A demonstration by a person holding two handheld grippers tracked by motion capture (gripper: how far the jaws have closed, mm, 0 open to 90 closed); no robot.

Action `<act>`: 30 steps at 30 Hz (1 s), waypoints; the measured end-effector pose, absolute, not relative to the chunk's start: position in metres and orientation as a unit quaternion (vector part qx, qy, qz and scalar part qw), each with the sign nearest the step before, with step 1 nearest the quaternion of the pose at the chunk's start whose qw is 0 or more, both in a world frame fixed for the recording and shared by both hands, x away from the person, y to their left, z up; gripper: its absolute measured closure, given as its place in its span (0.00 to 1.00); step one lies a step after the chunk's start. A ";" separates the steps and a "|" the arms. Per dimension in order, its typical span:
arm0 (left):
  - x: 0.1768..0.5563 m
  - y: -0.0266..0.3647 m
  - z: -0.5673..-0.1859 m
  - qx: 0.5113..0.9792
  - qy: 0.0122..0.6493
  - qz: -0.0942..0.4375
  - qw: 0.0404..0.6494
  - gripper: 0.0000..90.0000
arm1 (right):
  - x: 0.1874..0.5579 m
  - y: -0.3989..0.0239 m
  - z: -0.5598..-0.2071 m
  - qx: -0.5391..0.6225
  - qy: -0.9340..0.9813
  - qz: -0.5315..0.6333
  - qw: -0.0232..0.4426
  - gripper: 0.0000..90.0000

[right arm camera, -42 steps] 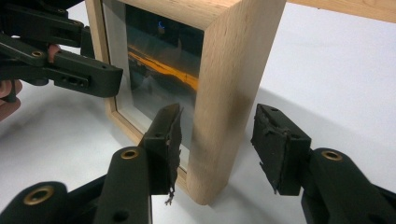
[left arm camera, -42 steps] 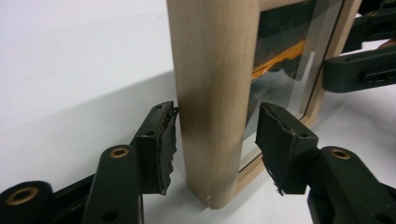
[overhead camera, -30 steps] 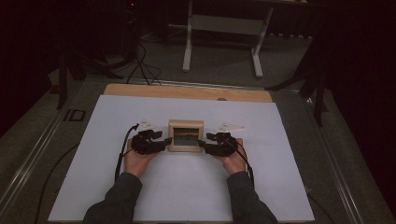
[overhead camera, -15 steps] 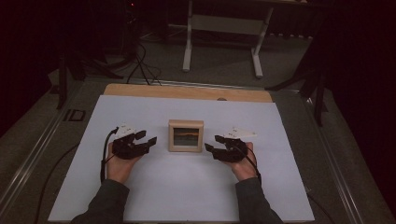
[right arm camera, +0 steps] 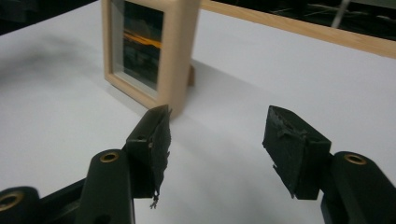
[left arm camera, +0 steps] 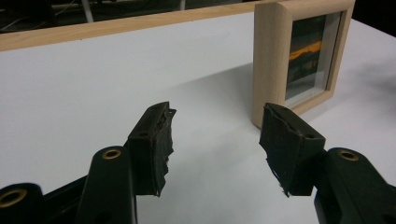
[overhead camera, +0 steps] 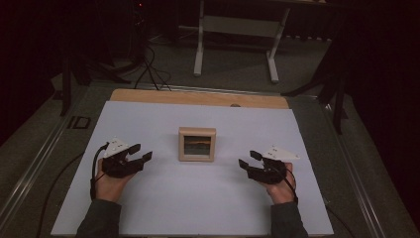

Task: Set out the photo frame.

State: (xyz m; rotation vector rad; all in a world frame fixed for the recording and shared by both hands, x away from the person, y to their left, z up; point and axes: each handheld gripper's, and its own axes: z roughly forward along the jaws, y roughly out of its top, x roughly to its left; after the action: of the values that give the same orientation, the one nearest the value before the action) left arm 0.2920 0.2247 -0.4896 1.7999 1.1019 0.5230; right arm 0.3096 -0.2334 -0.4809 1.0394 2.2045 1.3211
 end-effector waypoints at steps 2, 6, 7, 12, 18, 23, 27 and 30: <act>0.289 0.227 -0.489 0.732 0.449 0.215 0.466 0.48 | 0.308 -0.237 -0.481 0.371 0.780 0.468 0.187 0.45; 0.280 0.233 -0.488 0.734 0.447 0.210 0.466 0.48 | 0.297 -0.255 -0.483 0.384 0.772 0.467 0.198 0.44; 0.278 0.235 -0.488 0.733 0.446 0.205 0.470 0.48 | 0.295 -0.258 -0.482 0.387 0.769 0.469 0.199 0.44; 0.269 0.241 -0.487 0.732 0.445 0.206 0.473 0.48 | 0.282 -0.270 -0.481 0.396 0.758 0.475 0.209 0.44; 0.257 0.251 -0.485 0.721 0.453 0.208 0.481 0.48 | 0.265 -0.288 -0.483 0.411 0.746 0.473 0.225 0.42; 0.248 0.257 -0.486 0.720 0.461 0.212 0.474 0.47 | 0.253 -0.307 -0.485 0.434 0.720 0.488 0.235 0.38; 0.243 0.257 -0.487 0.720 0.464 0.221 0.466 0.46 | 0.251 -0.315 -0.484 0.446 0.702 0.502 0.238 0.34; 0.242 0.258 -0.488 0.717 0.468 0.222 0.466 0.44 | 0.251 -0.315 -0.484 0.445 0.700 0.501 0.246 0.31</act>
State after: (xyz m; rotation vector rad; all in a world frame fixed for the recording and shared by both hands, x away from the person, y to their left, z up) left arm 0.2418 0.2584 -0.4880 1.7614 1.1489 0.5439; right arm 0.2509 -0.3147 -0.4839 1.2148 1.9098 1.3664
